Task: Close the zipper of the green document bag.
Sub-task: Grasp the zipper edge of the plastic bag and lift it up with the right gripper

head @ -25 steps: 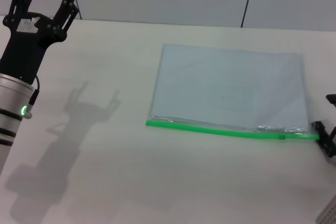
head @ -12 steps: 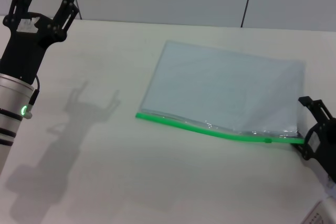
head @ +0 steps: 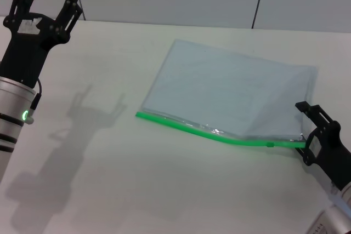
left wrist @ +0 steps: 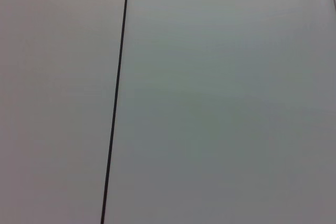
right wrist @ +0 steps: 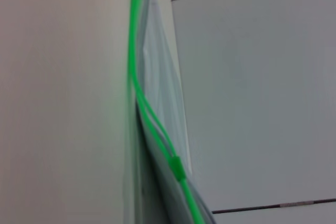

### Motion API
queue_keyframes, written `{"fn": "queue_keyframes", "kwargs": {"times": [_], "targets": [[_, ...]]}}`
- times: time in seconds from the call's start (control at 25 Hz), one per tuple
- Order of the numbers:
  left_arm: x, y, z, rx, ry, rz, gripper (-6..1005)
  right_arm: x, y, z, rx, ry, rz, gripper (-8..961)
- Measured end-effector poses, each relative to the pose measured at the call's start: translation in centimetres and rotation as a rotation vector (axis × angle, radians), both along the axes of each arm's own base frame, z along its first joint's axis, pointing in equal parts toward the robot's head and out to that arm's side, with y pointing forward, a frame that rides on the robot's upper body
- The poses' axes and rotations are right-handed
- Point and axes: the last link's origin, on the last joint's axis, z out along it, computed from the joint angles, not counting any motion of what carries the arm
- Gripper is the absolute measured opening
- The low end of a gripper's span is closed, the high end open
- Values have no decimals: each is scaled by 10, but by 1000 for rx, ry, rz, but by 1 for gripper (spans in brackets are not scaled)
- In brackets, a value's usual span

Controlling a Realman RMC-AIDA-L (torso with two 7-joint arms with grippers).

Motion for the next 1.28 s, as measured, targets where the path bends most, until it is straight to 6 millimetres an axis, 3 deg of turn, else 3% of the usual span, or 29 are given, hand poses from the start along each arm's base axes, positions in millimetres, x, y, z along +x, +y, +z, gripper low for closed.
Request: {"fn": "queue_keyframes", "kwargs": {"times": [0.44, 0.56, 0.8, 1.0, 1.28], "targets": [[0, 0, 0, 0, 0, -1, 765, -11, -2, -9, -31, -7, 40, 551], [0, 0, 0, -1, -1, -1, 763, -13, -2, -10, -36, -6, 53, 301], [0, 0, 0, 0, 0, -1, 759, -19, -2, -13, -49, 2, 75, 107], [1, 1, 0, 1, 1, -2, 755, -21, 0, -15, -67, -7, 87, 52], [4, 2, -3, -15, 28, -18, 750, -25, 8, -15, -63, -9, 91, 47]]}}
